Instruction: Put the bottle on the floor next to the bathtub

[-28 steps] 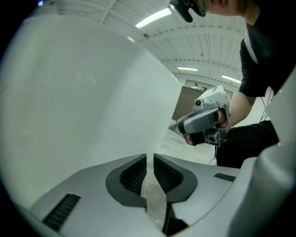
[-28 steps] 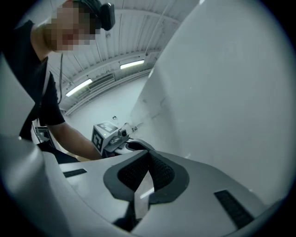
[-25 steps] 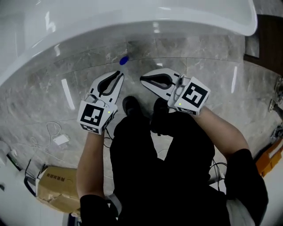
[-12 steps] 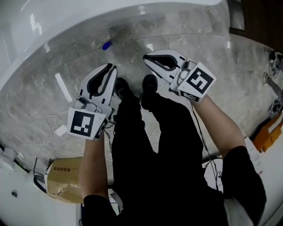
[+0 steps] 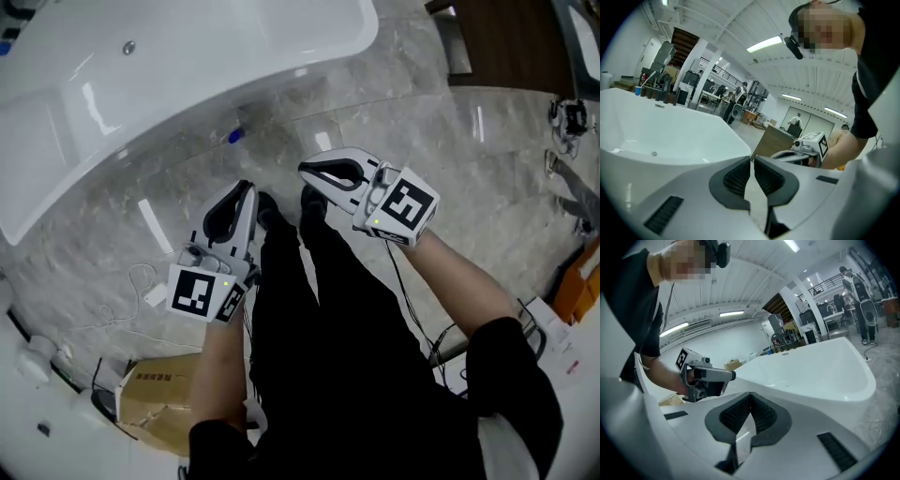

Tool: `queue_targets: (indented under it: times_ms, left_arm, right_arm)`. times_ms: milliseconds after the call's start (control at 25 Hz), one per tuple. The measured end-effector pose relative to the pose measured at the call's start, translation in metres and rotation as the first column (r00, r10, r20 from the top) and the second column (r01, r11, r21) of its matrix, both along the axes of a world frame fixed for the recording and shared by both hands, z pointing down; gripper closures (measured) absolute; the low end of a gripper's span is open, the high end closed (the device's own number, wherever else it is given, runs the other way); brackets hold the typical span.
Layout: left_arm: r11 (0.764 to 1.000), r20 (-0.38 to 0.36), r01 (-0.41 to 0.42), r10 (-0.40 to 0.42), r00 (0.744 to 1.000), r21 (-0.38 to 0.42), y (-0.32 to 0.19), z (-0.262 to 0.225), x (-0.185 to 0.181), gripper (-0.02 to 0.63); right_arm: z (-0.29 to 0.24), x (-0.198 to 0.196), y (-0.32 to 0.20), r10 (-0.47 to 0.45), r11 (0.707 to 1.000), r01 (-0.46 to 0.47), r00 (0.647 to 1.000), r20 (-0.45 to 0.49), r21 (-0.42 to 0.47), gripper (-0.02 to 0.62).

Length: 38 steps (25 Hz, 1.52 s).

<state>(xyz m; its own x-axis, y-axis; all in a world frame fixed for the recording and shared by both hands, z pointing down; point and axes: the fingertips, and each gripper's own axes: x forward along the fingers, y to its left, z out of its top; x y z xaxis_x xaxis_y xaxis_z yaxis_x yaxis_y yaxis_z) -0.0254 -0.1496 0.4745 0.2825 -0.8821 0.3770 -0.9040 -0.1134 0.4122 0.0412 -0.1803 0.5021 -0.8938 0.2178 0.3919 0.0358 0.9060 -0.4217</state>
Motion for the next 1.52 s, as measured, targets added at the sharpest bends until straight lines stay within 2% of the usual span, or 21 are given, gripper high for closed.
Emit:
queue_targets:
  times_ms: [200,280,480,800,920,1040,1240,1320,1520]
  left_arm:
    - [0.996,-0.07,0.087,-0.085,0.994,0.027,0.005,-0.085,-0.005,0.571]
    - [0.995,-0.055,0.09,-0.087,0.995,0.043,0.006,-0.113,-0.005,0.574]
    - [0.997,-0.004,0.035,-0.035,0.999,0.066,0.023,-0.173,0.004,0.574]
    - [0.997,0.036,0.058,-0.06,0.998,0.057,0.049,-0.24,-0.003,0.577]
    - [0.996,0.053,0.06,-0.064,0.997,0.068,0.055,-0.261,-0.007,0.577]
    - [0.995,0.076,0.058,-0.064,0.995,0.085,0.061,-0.282,-0.011,0.577]
    - [0.992,0.119,0.042,-0.056,0.991,0.121,0.068,-0.32,-0.023,0.577]
    - [0.991,0.135,0.031,-0.048,0.99,0.127,0.068,-0.33,-0.026,0.577]
    - [0.988,0.182,-0.01,-0.019,0.983,0.156,0.064,-0.358,-0.022,0.577]
  right_arm:
    - [-0.094,-0.003,0.007,0.004,0.999,-0.005,0.999,0.039,0.046,0.568]
    - [-0.125,-0.002,0.007,0.026,0.997,-0.03,0.998,0.056,0.065,0.568]
    - [-0.194,0.003,0.023,0.065,0.993,-0.074,0.993,0.101,0.09,0.568]
    - [-0.274,0.02,0.034,0.12,0.98,-0.137,0.986,0.115,0.145,0.568]
    - [-0.3,0.023,0.038,0.137,0.979,-0.157,0.979,0.151,0.129,0.568]
    - [-0.321,0.025,0.04,0.155,0.983,-0.172,0.967,0.203,0.069,0.568]
    - [-0.359,0.02,0.03,0.23,0.967,-0.249,0.943,0.239,0.052,0.568]
    - [-0.378,0.015,0.031,0.218,0.967,-0.245,0.936,0.275,0.065,0.568]
    - [-0.426,0.009,0.047,0.12,0.967,-0.187,0.934,0.336,0.174,0.568]
